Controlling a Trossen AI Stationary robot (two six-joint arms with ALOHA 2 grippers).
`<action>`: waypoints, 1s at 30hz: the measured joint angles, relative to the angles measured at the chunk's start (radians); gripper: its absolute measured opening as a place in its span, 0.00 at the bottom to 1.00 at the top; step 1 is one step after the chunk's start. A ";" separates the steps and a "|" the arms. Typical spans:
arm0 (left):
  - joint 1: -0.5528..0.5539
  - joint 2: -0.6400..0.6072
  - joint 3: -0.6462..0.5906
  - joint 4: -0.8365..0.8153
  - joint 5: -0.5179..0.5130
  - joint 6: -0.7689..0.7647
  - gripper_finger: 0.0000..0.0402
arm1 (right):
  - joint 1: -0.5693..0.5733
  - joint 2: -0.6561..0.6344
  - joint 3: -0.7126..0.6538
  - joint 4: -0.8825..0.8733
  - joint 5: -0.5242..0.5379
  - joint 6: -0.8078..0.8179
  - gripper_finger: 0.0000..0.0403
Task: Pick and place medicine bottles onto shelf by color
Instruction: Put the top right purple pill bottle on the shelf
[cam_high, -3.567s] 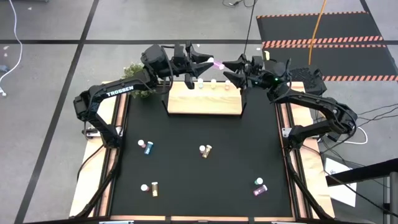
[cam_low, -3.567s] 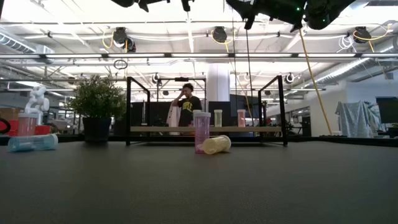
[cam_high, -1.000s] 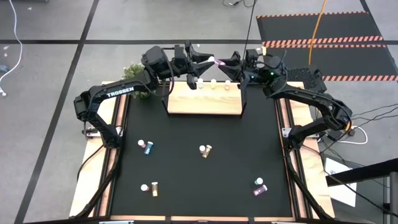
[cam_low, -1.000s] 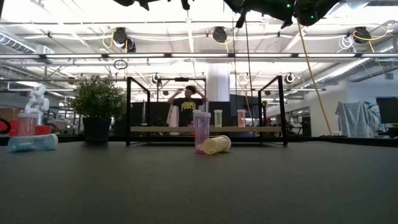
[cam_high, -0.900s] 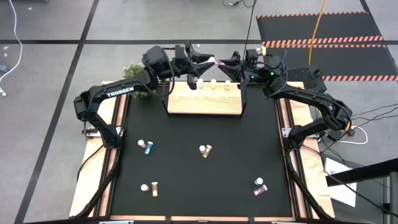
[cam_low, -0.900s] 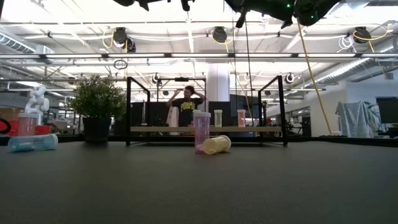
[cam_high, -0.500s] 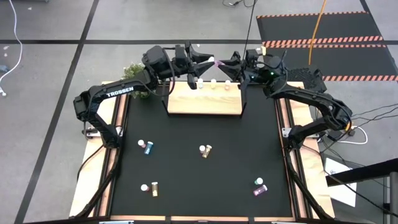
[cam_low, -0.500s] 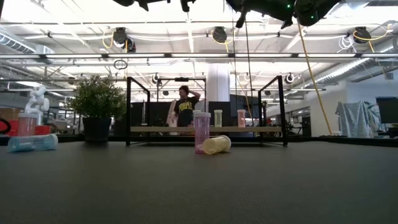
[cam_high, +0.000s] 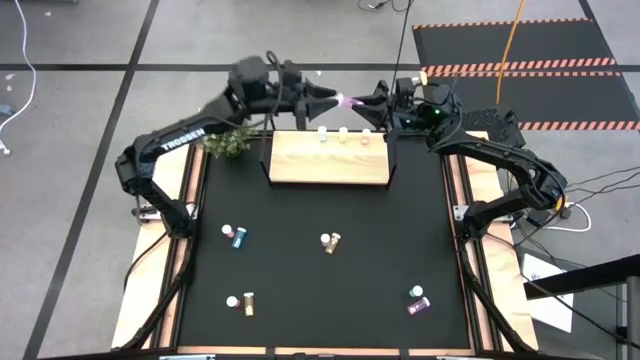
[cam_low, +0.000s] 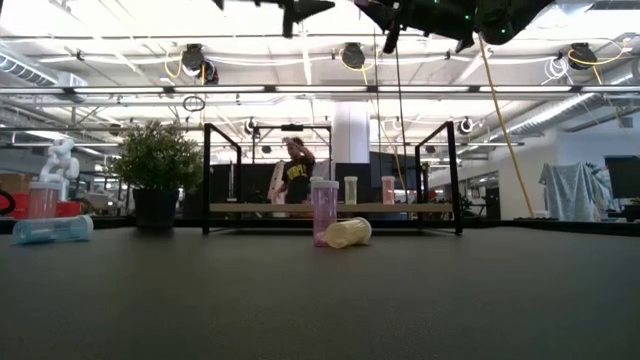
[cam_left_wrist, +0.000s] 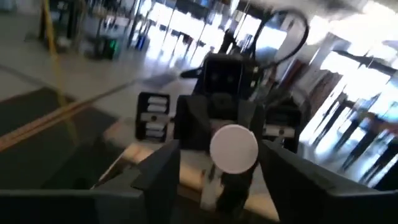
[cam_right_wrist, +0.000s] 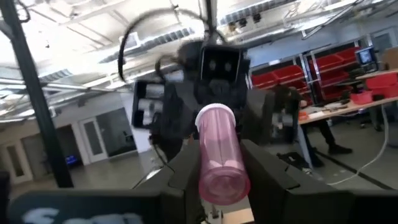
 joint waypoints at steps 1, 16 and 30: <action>0.000 0.005 0.060 -0.111 -0.006 0.044 0.58 | 0.000 0.000 0.000 0.004 -0.004 0.000 0.24; -0.032 0.168 0.454 -0.520 -0.036 0.263 0.64 | 0.006 -0.002 -0.002 0.019 -0.032 -0.026 0.24; -0.048 0.174 0.450 -0.560 -0.010 0.335 0.67 | 0.021 -0.002 -0.076 0.123 0.005 0.031 0.24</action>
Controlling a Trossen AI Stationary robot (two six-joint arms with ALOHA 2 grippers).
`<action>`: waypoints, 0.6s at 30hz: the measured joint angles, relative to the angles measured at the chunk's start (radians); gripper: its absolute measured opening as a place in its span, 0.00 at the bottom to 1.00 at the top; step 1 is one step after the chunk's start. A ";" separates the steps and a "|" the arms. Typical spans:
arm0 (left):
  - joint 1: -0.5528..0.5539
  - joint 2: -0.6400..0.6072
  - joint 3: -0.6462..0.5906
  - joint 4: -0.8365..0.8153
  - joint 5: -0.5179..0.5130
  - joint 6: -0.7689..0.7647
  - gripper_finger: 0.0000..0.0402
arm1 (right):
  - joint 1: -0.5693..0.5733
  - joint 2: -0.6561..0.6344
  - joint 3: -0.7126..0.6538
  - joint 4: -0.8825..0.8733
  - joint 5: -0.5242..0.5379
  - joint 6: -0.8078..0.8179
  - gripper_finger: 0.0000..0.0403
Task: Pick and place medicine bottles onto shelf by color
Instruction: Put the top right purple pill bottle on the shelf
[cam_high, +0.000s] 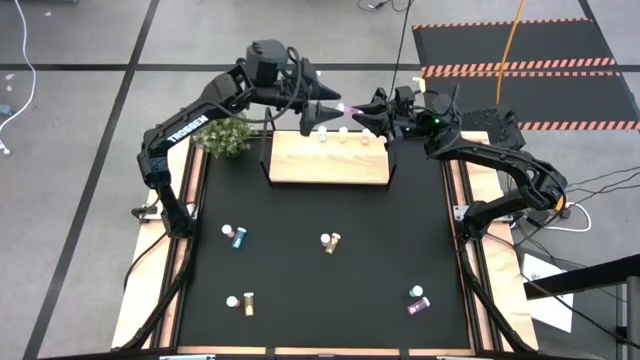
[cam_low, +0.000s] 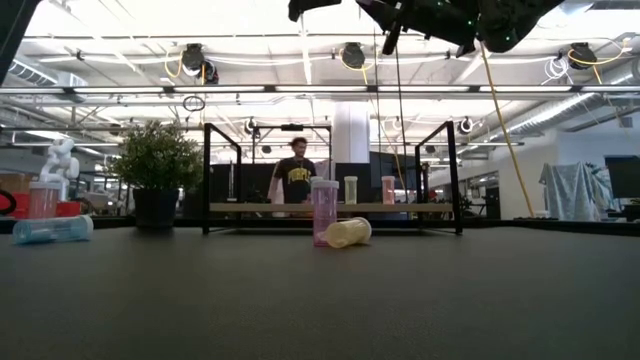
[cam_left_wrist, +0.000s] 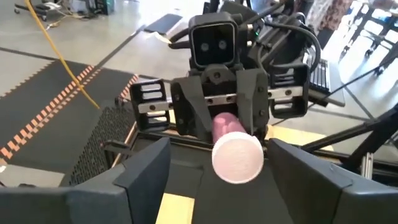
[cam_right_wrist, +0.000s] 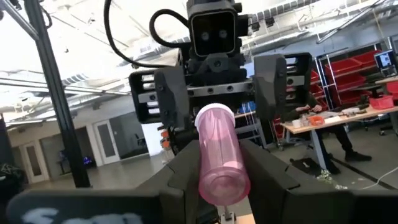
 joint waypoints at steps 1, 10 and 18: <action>-0.002 0.001 0.000 -0.001 0.001 0.001 0.67 | -0.001 0.000 0.000 0.002 0.001 0.000 0.24; -0.020 0.001 -0.001 -0.001 0.002 0.084 0.55 | -0.001 0.000 0.000 0.006 0.002 -0.002 0.24; -0.066 0.001 -0.001 -0.001 -0.015 0.439 0.41 | 0.001 0.000 0.000 0.013 -0.018 0.068 0.24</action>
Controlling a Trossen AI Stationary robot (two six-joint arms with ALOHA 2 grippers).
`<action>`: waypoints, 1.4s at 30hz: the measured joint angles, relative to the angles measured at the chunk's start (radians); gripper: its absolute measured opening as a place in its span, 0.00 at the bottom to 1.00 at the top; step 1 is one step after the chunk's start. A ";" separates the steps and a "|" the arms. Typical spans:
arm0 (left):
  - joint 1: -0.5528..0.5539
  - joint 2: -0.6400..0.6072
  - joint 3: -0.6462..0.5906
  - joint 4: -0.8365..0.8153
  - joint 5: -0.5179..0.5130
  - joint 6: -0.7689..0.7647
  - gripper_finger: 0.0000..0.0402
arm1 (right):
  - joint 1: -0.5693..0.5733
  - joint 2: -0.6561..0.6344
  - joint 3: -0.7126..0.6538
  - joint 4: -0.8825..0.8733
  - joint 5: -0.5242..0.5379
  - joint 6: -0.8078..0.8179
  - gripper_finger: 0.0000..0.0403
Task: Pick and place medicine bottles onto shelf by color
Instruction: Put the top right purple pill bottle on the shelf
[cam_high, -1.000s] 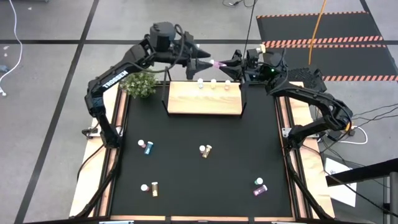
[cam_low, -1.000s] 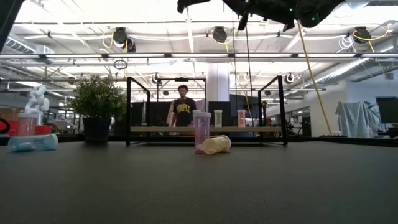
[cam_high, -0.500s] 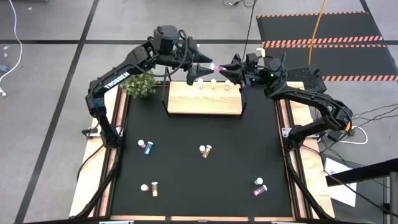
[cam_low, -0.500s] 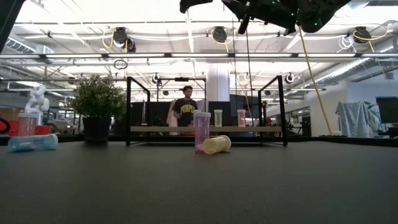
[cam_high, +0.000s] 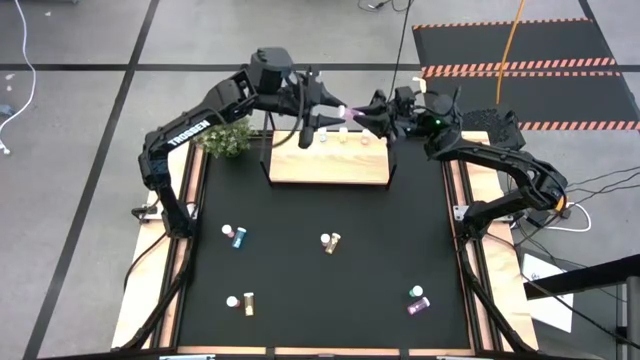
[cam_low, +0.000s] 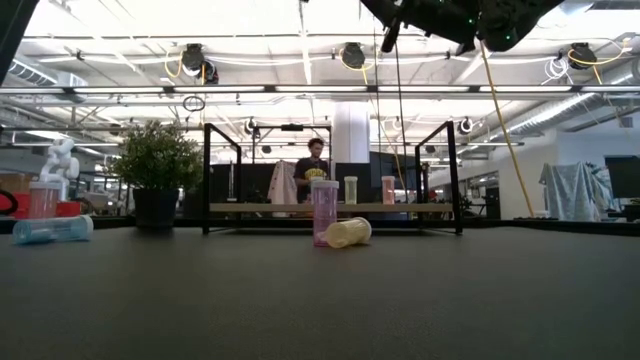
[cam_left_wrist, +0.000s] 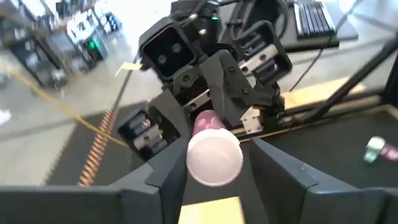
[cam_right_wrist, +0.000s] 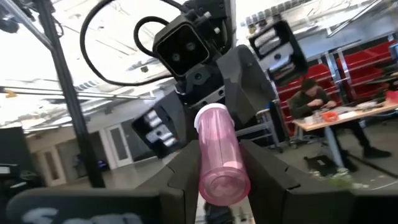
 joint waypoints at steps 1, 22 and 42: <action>-0.004 0.000 0.000 0.001 -0.006 0.025 0.39 | 0.000 0.000 0.000 0.000 -0.002 0.006 0.24; 0.006 0.001 -0.001 -0.025 -0.088 0.102 0.29 | -0.003 0.001 0.000 -0.065 0.044 -0.051 0.31; 0.179 0.002 -0.044 -0.081 -0.128 0.088 0.30 | -0.050 0.002 -0.001 -0.755 0.131 -0.304 0.59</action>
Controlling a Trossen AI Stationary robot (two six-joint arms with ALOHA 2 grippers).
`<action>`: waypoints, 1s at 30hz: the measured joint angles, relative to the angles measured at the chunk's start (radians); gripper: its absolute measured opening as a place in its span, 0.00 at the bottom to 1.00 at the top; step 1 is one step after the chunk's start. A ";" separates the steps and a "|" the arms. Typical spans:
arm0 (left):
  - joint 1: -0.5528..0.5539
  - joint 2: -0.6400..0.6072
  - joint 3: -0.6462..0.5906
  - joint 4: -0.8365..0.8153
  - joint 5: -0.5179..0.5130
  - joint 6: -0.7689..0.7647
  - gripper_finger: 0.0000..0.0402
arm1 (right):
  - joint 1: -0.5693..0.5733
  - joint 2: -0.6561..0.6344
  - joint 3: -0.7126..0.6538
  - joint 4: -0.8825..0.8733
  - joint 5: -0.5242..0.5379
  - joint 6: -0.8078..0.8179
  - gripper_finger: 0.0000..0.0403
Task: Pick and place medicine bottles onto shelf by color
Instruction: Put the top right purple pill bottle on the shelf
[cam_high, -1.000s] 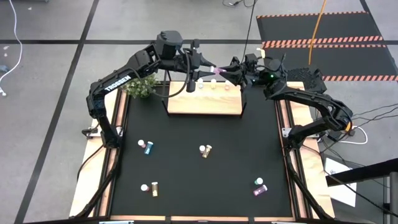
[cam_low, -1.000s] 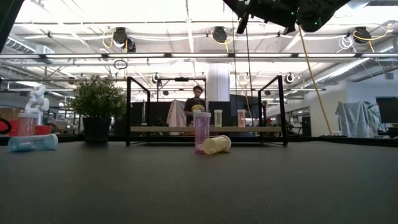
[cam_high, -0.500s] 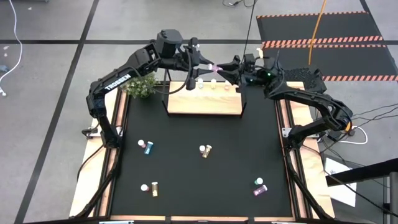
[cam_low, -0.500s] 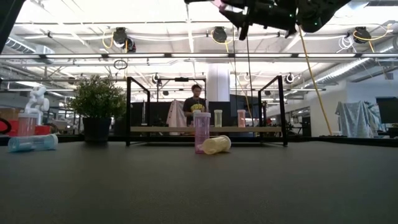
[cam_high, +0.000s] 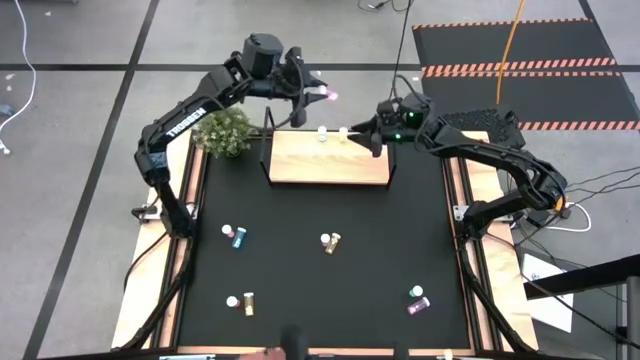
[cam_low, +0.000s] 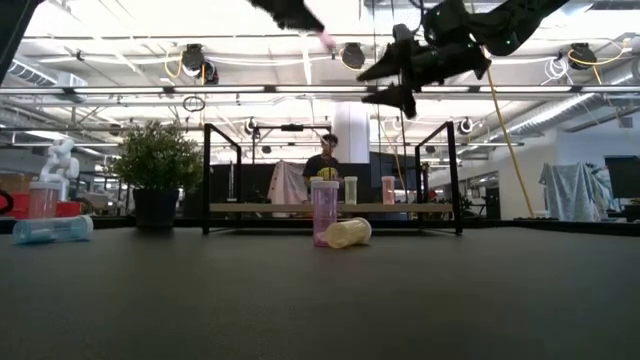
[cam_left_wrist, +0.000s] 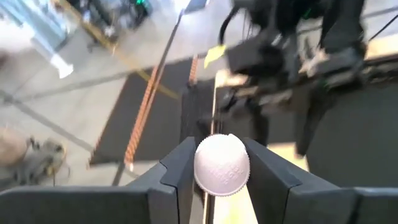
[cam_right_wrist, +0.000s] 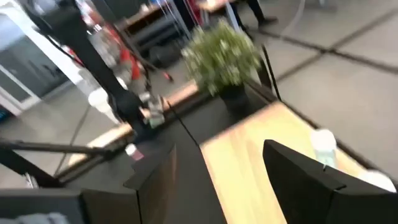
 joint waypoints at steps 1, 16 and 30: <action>0.020 0.004 -0.021 -0.003 0.000 -0.005 0.30 | 0.000 0.000 0.000 -0.018 0.000 -0.002 0.59; 0.174 0.092 -0.333 0.123 -0.032 -0.061 0.29 | 0.008 0.000 0.000 0.063 -0.001 0.034 0.59; 0.147 0.269 -0.264 -0.119 -0.141 -0.002 0.30 | 0.015 -0.029 0.000 -0.005 -0.004 0.050 0.59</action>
